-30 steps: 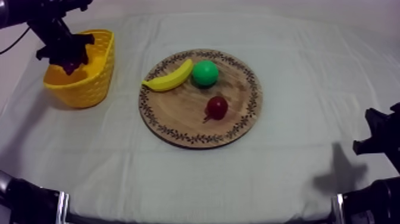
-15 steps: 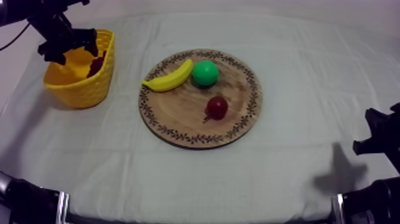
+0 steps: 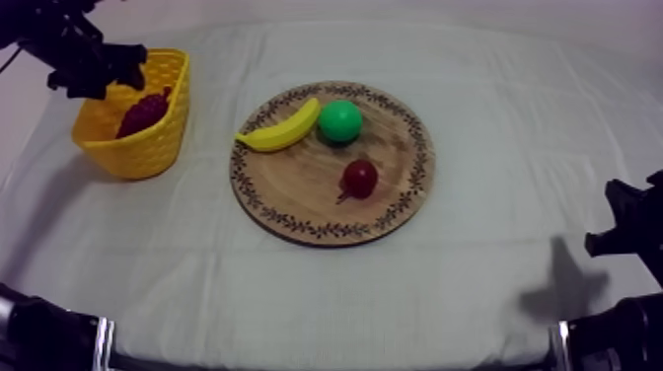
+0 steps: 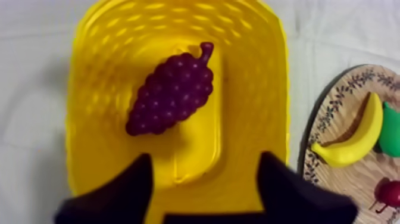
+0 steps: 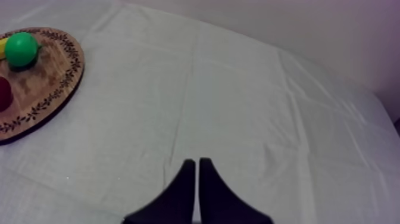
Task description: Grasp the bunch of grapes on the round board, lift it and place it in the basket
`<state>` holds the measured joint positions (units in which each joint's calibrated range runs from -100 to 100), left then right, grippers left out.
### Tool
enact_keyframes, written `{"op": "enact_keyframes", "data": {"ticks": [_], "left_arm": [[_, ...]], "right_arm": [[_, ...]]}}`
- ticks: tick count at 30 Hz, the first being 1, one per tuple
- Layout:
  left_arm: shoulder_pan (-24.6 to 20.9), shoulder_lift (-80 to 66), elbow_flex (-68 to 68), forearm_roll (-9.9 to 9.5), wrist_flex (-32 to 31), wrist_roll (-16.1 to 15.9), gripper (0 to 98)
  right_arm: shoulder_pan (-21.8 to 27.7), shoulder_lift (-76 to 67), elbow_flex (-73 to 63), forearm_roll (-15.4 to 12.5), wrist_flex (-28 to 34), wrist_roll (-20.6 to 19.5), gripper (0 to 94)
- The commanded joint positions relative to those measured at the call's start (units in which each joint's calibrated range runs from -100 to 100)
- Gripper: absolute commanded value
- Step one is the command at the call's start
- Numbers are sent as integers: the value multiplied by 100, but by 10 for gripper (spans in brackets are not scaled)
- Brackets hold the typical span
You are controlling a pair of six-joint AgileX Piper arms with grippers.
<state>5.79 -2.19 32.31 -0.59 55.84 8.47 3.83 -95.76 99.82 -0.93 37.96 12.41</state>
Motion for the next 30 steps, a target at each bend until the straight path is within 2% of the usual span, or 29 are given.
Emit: {"op": "enact_keyframes", "data": {"ticks": [1, 5, 8, 13, 19, 30], "left_arm": [[-15, -582, 249, 13, -10, -31, 386], [-42, -1248, 675, 49, -6, -167, 116], [-45, -1720, 1023, 60, -98, -294, 40], [-45, -2663, 2094, 74, -877, -548, 7], [-67, -4172, 3832, 202, -1909, -976, 1], [-186, -6984, 5868, 223, -2265, -951, 1]], "right_arm": [[0, 0, -4, -2, 2, 1, 3], [0, 0, -4, -2, 2, 1, 3], [0, 0, -4, -2, 2, 2, 3], [0, 0, -4, -2, 2, 2, 3], [0, 0, -4, -2, 2, -1, 3], [0, 0, -4, -2, 2, -3, 3]]}}
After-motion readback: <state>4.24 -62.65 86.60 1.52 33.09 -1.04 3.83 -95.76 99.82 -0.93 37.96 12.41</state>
